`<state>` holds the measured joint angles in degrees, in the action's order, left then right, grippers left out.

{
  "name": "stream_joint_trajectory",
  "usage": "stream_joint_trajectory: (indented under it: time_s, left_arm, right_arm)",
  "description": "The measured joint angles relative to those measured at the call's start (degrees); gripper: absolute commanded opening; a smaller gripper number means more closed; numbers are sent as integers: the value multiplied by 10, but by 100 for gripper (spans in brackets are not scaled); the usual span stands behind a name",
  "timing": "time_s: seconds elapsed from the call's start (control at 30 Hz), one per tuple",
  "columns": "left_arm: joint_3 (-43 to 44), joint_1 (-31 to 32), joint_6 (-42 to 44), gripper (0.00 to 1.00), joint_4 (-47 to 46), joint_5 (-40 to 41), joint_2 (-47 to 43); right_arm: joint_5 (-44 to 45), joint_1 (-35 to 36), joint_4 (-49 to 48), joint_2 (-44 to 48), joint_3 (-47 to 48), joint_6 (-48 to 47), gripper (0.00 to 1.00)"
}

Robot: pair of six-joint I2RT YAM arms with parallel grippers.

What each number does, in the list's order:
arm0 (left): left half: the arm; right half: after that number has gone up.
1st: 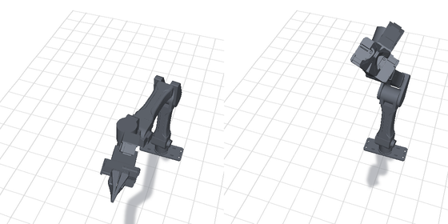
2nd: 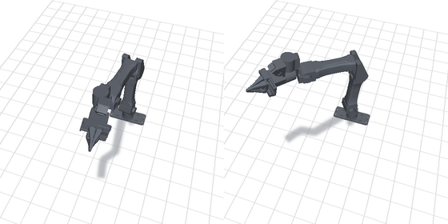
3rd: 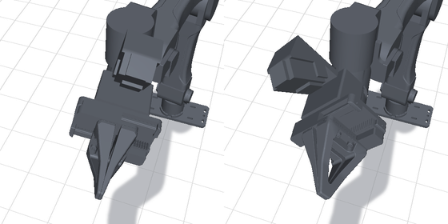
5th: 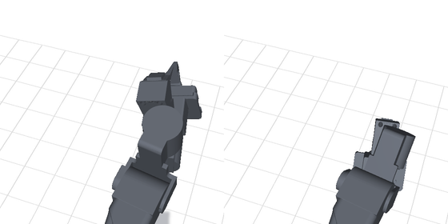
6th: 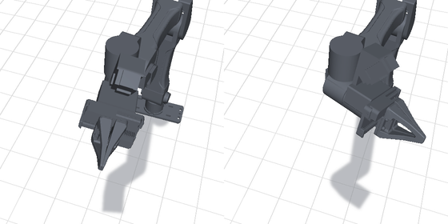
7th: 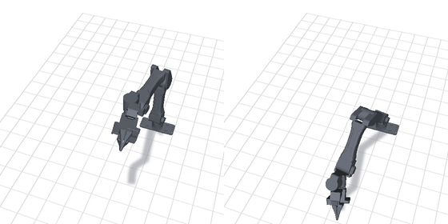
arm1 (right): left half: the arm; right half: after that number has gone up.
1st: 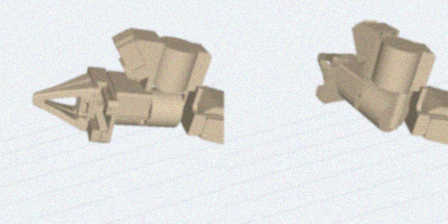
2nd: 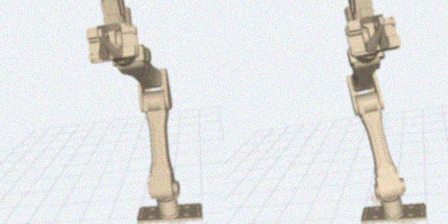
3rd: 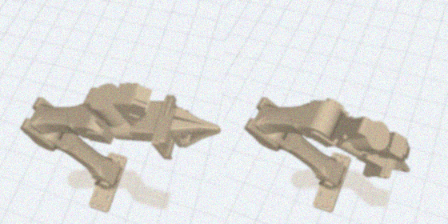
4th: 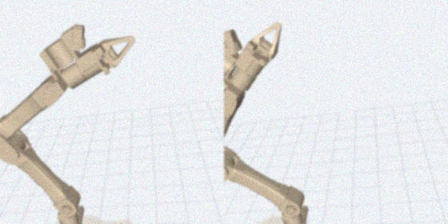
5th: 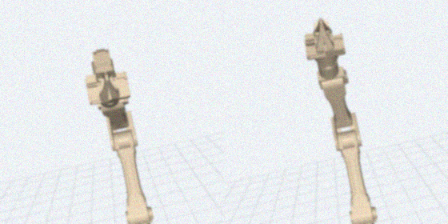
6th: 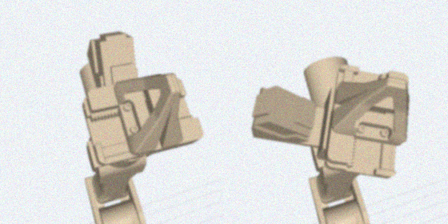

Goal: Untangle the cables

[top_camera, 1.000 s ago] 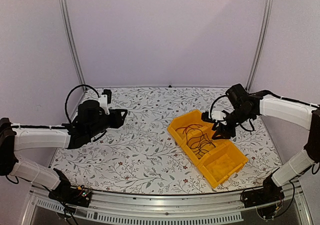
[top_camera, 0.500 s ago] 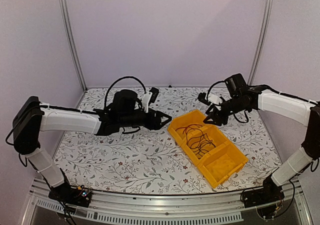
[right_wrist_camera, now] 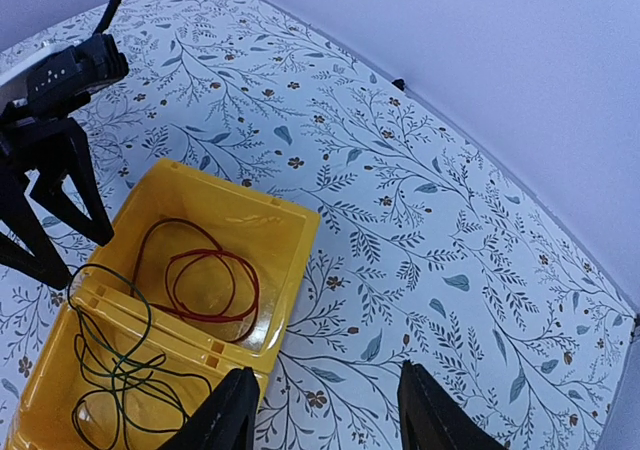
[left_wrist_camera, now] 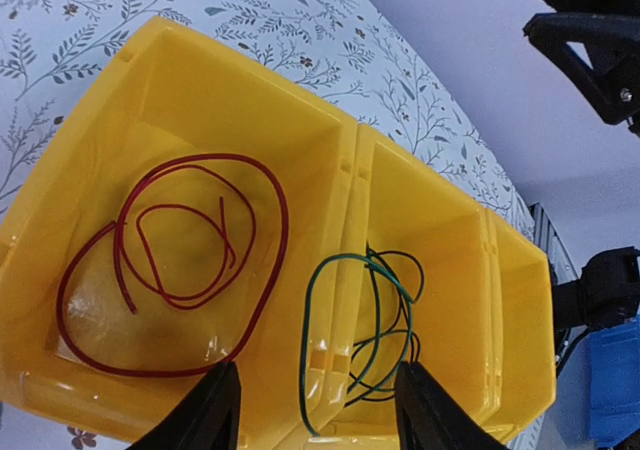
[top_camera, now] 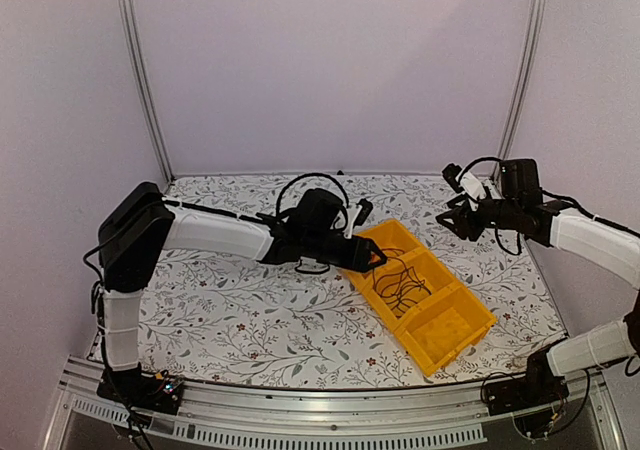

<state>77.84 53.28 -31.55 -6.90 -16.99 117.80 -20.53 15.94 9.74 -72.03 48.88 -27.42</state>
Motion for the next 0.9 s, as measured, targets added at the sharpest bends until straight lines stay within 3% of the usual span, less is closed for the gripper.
stream_joint_trajectory:
  time_s: [0.2,0.4,0.53,0.9]
  left_arm:
    - [51,7,-4,34,26,0,30]
    - [57,7,-7,10,41,7,40]
    - [57,8,-9,0,46,9,41]
    - [57,43,17,0,33,39,41]
  right_arm:
    - [-15,0,-12,-7,0,6,51]
    - [-23,0,-13,-7,0,5,51]
    - [-23,0,-13,-7,0,4,51]
    - [-23,0,-14,-7,-2,2,51]
